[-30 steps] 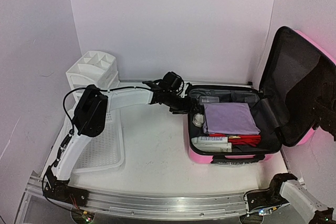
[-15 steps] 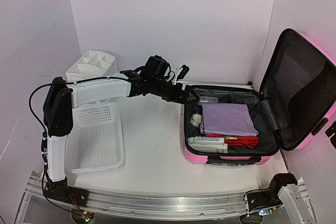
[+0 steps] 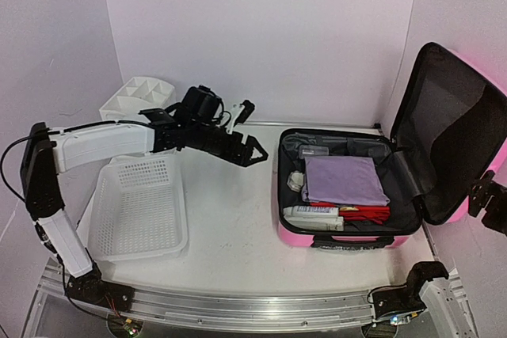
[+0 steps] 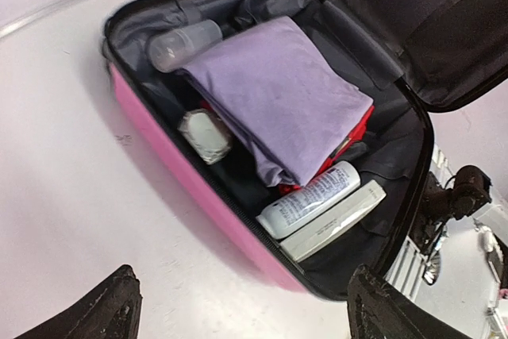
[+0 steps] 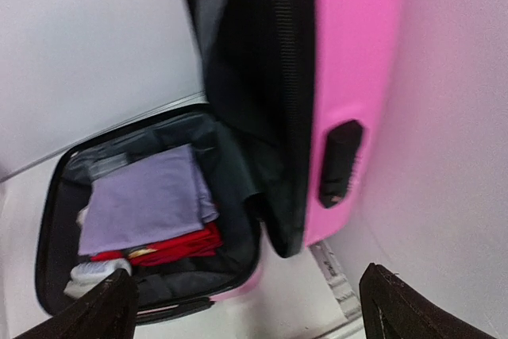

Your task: Open, take out, and arrange the luggage

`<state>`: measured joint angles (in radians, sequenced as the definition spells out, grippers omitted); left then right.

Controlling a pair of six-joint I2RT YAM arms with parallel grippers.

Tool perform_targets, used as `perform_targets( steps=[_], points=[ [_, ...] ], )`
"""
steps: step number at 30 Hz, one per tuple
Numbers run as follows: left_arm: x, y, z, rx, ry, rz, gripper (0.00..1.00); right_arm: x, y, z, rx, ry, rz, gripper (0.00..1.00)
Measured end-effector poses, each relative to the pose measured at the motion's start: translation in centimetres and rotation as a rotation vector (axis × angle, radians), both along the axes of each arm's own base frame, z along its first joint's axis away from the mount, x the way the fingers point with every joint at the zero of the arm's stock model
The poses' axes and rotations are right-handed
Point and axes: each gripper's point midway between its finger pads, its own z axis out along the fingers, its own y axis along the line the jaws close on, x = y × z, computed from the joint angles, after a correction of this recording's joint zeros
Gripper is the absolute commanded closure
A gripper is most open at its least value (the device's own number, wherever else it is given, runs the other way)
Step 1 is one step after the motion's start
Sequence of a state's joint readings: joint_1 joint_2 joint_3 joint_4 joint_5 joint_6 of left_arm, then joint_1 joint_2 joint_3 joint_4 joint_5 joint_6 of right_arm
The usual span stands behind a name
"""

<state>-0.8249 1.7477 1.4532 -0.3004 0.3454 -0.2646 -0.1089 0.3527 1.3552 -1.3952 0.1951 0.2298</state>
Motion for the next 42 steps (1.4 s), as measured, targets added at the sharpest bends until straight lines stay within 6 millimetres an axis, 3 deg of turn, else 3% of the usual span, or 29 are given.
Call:
perform_targets(
  steps=[4,7,14,17,21,24,29,31,37,42],
  points=[
    [-0.6,3.4,2.1,0.043,-0.068,0.065,0.14,2.0,4.9,0.5,0.037,-0.036,0.301,0.02],
    [-1.0,6.4,1.7,0.107,-0.100,0.137,0.14,3.5,8.1,0.7,0.101,-0.050,0.491,0.02],
    [-2.7,15.6,-5.3,0.333,-0.028,0.403,0.01,9.6,13.2,0.1,0.395,-0.017,0.783,0.02],
    [-2.6,19.1,-6.8,0.368,0.000,0.575,0.01,12.1,14.1,-1.0,0.535,0.024,0.821,0.02],
    [-1.8,22.2,-8.4,0.398,0.049,0.762,0.04,13.4,14.7,-1.3,0.649,0.047,0.835,0.02],
    [-0.8,22.6,-10.3,0.437,0.094,0.821,0.13,13.2,14.9,-1.3,0.698,0.060,0.833,0.02],
    [0.1,21.2,-14.3,0.518,0.186,0.811,0.44,12.5,15.1,-1.8,0.735,0.103,0.819,0.02],
    [0.0,20.6,-15.4,0.529,0.220,0.794,0.51,12.4,15.1,-2.3,0.748,0.129,0.812,0.02],
    [-1.5,18.9,-16.1,0.525,0.261,0.730,0.66,13.3,14.9,-3.9,0.765,0.245,0.786,0.02],
    [-4.3,15.6,-16.1,0.537,0.228,0.612,0.74,14.9,15.4,-6.3,0.760,0.365,0.781,0.02]
  ],
)
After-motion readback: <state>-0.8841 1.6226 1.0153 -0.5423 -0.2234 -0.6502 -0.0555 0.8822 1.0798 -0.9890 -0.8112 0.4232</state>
